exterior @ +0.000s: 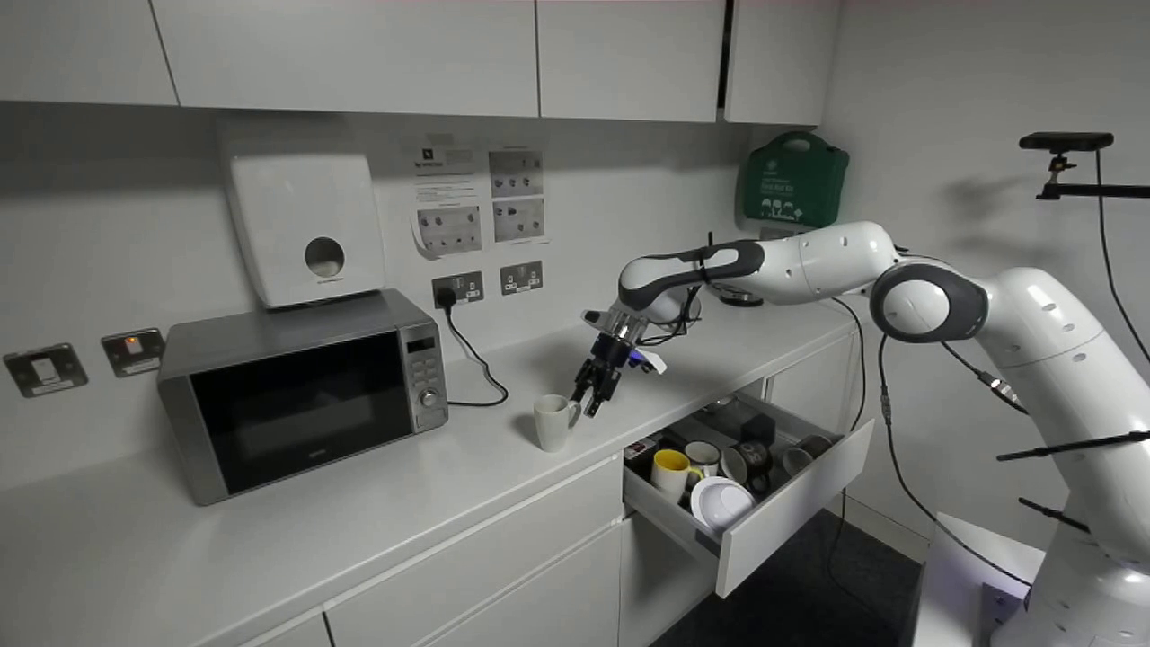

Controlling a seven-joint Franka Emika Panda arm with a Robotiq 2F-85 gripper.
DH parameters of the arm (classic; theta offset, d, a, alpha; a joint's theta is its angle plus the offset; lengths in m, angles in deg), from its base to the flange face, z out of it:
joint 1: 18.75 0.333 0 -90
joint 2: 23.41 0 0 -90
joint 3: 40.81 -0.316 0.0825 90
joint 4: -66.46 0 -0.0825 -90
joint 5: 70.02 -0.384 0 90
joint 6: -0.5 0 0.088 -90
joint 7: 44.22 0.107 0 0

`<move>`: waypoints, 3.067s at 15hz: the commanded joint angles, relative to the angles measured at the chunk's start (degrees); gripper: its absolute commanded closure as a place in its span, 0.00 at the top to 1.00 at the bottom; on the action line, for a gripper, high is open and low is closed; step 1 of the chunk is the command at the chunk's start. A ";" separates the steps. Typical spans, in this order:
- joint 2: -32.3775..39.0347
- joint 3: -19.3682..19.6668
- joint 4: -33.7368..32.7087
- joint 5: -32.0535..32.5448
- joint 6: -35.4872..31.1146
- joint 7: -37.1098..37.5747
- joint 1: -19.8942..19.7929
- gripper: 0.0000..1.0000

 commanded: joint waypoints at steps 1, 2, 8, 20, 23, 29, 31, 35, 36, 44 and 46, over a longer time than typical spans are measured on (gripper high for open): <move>1.53 -1.57 -3.36 -0.55 3.24 0.16 -1.45 1.00; 1.57 -1.58 -3.41 -0.66 3.43 0.26 -1.55 1.00; 2.11 -1.75 -4.19 -1.44 4.45 0.18 -2.12 1.00; 5.17 -2.41 -6.69 -0.73 4.81 1.00 -1.69 0.63; 5.60 -2.39 -7.08 -0.61 4.84 1.19 -1.70 0.39; 5.34 -2.22 -6.57 -0.38 4.76 1.23 -1.73 0.00; 4.84 -2.24 -5.65 -0.60 4.71 1.01 -2.05 0.01; 3.46 -2.35 -3.36 -1.34 4.31 0.46 -2.94 0.03; 3.03 -2.39 -2.71 -1.61 4.22 0.38 -3.24 0.03; -2.94 -2.03 5.84 -7.67 3.25 -0.38 -7.17 0.03; -4.58 -1.57 8.20 -9.73 3.17 -0.41 -7.97 0.03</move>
